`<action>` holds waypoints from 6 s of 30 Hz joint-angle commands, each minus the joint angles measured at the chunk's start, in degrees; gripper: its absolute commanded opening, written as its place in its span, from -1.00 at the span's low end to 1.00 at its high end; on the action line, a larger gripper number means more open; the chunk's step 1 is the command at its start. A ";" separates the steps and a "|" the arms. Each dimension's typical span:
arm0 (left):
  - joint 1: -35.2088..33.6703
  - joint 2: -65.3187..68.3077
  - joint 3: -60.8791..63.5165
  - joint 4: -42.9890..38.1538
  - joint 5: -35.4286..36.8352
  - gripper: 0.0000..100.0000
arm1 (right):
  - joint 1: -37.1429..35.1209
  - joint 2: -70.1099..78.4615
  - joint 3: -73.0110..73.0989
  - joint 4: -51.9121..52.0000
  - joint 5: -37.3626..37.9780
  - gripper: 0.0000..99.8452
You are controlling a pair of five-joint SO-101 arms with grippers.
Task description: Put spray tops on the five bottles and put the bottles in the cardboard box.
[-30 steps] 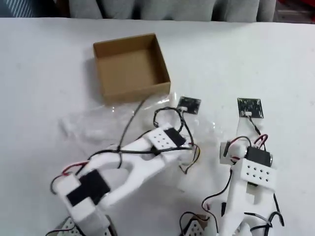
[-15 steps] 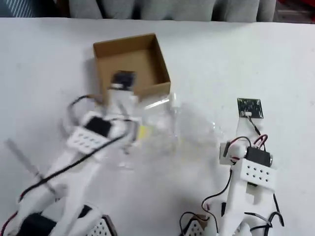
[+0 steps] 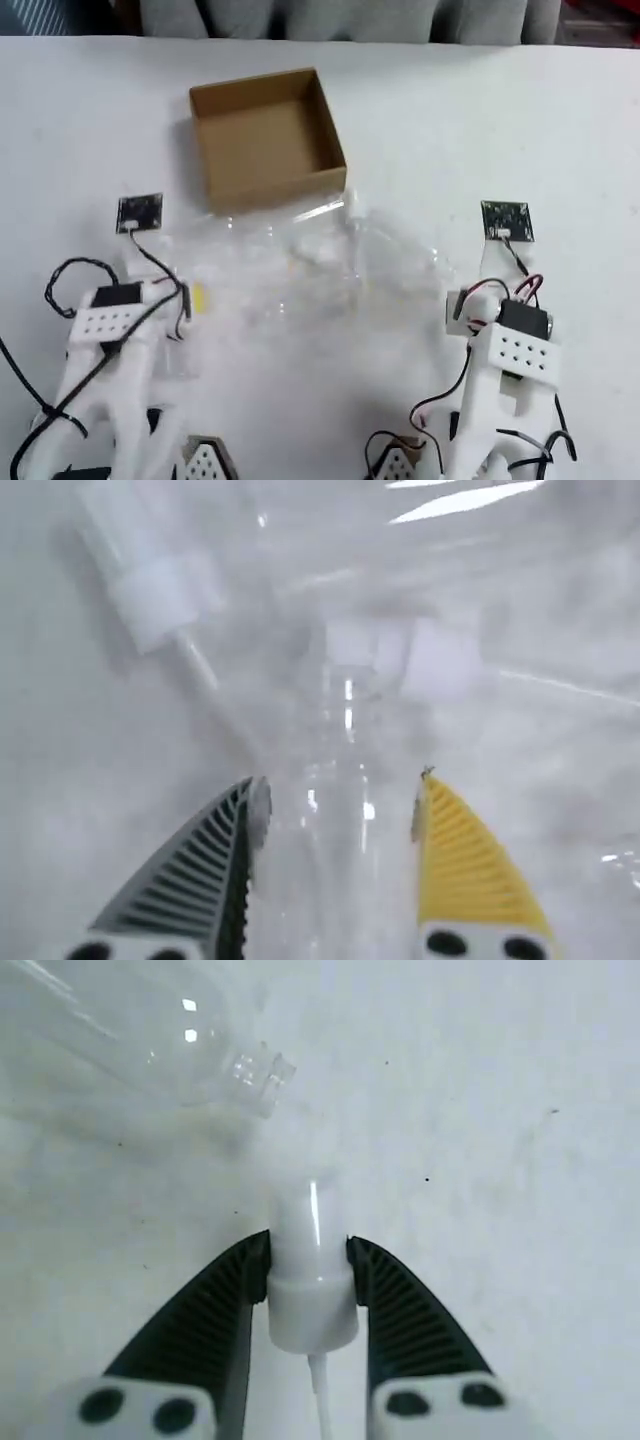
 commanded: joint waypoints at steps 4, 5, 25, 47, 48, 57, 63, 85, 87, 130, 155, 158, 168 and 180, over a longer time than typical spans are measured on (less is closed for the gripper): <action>-1.10 -2.15 -0.18 -1.49 -1.14 -0.64 | -0.48 -1.01 -0.26 -0.66 0.62 -0.97; -1.10 -2.15 -0.18 -1.41 -1.14 -0.56 | -0.48 -1.01 -0.18 -0.66 0.62 -0.97; -1.36 2.15 -13.80 17.32 -3.78 -0.40 | -0.57 -1.01 0.35 -0.84 0.62 -0.97; -1.45 25.80 -21.45 16.44 -3.69 -0.40 | -0.75 -1.10 1.05 -0.84 3.16 -0.97; -1.45 25.63 -20.66 15.47 -3.69 -0.40 | -0.75 -1.10 1.05 -0.84 3.25 -0.97; -1.01 25.36 -16.44 6.59 -3.69 -0.94 | -0.75 -1.10 1.05 -0.84 3.34 -0.97; -0.92 25.27 -18.55 8.70 -3.69 -0.96 | -0.75 -1.10 1.14 -0.84 3.34 -0.97; 20.97 -11.91 -20.84 11.78 -3.16 -0.96 | -6.73 -1.54 3.16 -5.76 3.43 -0.96; 20.88 -13.58 -16.00 5.80 -3.16 -0.96 | -10.33 -1.63 2.73 -6.81 3.43 -0.96; 32.84 -70.02 24.62 -15.30 -3.16 -0.96 | -50.42 -10.51 -39.30 -39.87 -25.76 -0.97; 34.68 -70.02 26.02 -17.41 -3.16 -0.96 | -55.96 -8.66 -23.82 -55.69 -28.75 -0.97; 34.59 -70.02 27.16 -18.99 -3.16 -0.96 | -55.96 -7.43 -21.89 -57.71 -28.75 -0.97; 34.42 -70.02 27.16 -18.99 -3.16 -0.96 | -53.49 -7.34 -18.55 -57.89 -29.10 -0.97; 34.33 -70.02 27.16 -18.99 -3.16 -0.96 | -53.93 -16.22 -3.87 -57.45 -28.84 -0.97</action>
